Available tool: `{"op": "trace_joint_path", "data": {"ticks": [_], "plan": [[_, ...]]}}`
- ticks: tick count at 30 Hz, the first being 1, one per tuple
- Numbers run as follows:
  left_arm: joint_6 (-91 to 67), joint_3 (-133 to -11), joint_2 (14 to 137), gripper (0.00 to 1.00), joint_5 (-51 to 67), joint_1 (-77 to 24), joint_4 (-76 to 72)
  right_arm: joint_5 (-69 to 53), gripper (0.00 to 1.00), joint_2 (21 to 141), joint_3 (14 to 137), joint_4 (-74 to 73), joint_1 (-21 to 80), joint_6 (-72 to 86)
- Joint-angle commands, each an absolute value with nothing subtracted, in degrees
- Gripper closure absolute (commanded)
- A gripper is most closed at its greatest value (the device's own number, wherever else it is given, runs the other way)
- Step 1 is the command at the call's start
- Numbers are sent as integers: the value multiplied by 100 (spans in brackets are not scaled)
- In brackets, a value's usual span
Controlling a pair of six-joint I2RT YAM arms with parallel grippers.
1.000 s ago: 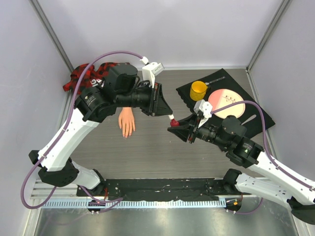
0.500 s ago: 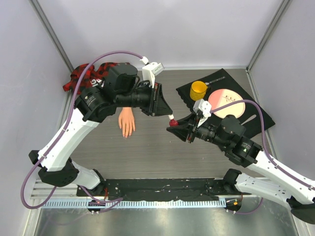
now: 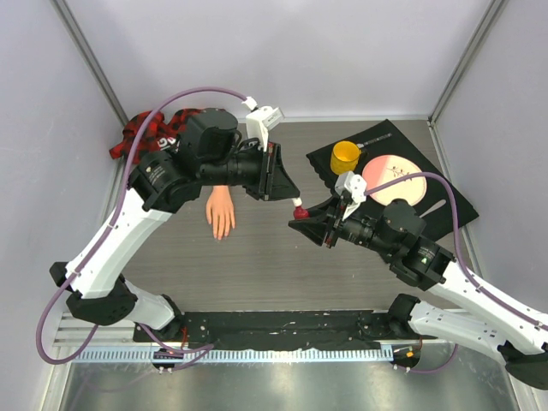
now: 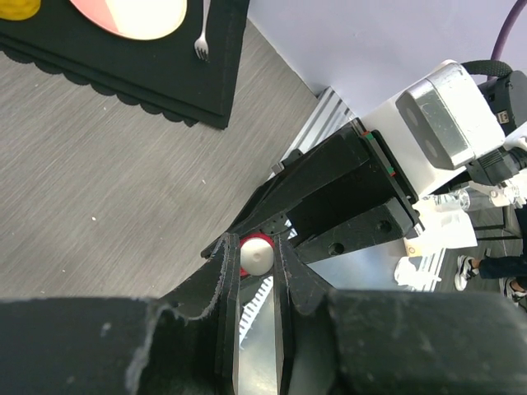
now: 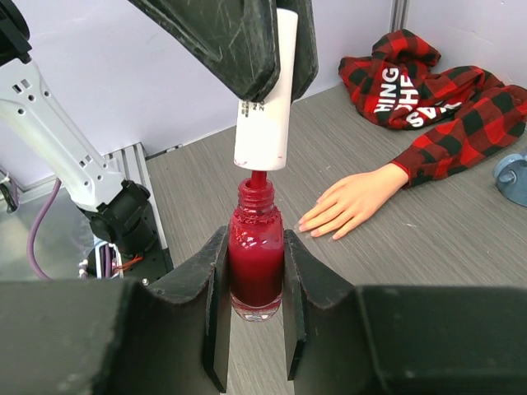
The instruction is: Paint the nails
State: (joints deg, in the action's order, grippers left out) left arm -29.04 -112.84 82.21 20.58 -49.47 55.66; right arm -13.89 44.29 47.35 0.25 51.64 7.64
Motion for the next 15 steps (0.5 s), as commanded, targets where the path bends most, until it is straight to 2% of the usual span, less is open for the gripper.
{"op": "trace_joint_path", "data": {"ticks": [1,15], "plan": [[-2830,-11549,8051,100,2092,-4913,5186,-1538,99,4473,4772,404,5168,817],[-2777,-11575,7937,100,1916,-4922,5256,-1529,99,4474,4711,439,5168,861]]}}
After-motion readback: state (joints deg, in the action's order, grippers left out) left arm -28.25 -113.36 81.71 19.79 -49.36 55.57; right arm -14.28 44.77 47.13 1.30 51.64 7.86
